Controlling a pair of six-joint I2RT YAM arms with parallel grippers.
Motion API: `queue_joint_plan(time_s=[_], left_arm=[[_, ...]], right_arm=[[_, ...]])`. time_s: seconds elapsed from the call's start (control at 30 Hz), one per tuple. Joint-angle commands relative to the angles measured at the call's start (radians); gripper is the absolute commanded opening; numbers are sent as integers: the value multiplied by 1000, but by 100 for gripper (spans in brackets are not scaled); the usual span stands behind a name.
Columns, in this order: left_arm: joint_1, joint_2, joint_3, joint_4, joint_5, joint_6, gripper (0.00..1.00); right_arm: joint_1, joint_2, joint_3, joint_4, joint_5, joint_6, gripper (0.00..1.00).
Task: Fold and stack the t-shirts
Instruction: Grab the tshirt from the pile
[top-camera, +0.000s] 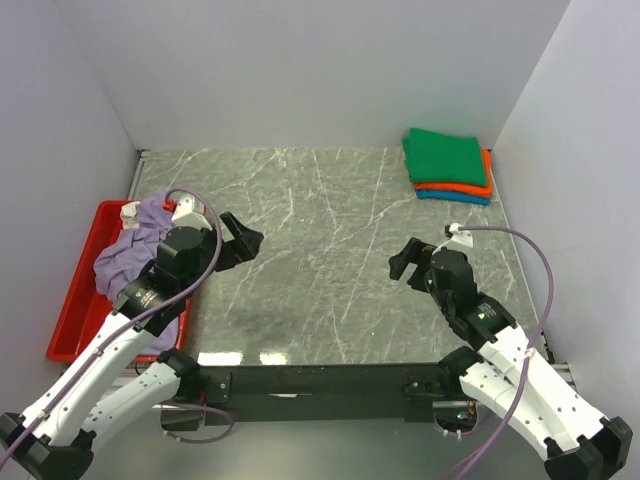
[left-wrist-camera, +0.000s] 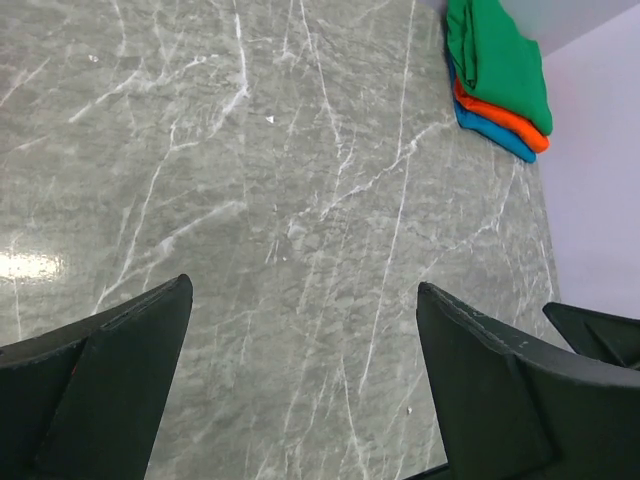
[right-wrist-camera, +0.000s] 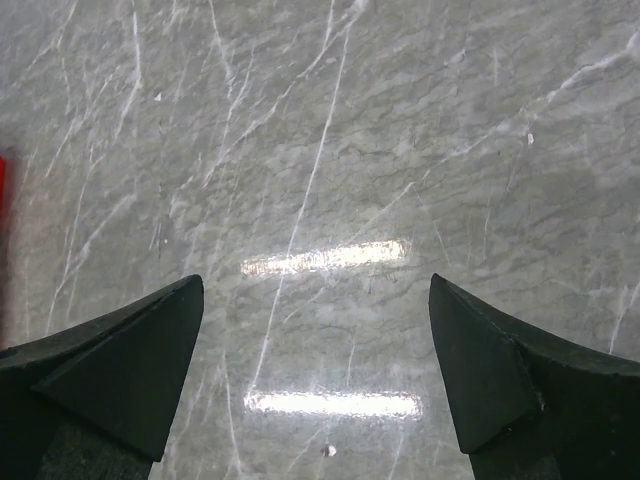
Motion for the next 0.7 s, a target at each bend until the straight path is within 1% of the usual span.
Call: queue_joint_plan(time_s=[0.0, 0.17, 0.3, 0.37, 0.4, 0.43, 0.5, 0.53, 0.6, 0.67], left_arm=[[3, 1, 10, -16, -36, -19, 99], [3, 3, 18, -52, -87, -45, 99], [3, 31, 41, -120, -139, -84, 99], [3, 47, 56, -153, -199, -99, 99], [3, 66, 67, -209, -237, -131, 99], [3, 77, 79, -252, -332, -151, 99], [15, 118, 133, -318, -403, -194, 98], [35, 130, 168, -376, -461, -205, 98], [64, 161, 194, -415, -498, -214, 98], [130, 172, 211, -438, -535, -216, 98]], right_arm=[[3, -19, 30, 8, 9, -3, 99], [3, -24, 25, 13, -18, -13, 99], [3, -25, 25, 22, -47, -23, 99], [4, -22, 23, 26, -69, -29, 99], [4, -21, 25, 26, -79, -27, 99], [4, -19, 25, 25, -89, -29, 99], [4, -21, 19, 29, -115, -29, 99], [4, -24, 7, 37, -135, -32, 99], [4, -28, -4, 57, -153, -33, 99], [4, -30, -7, 60, -161, -36, 99]])
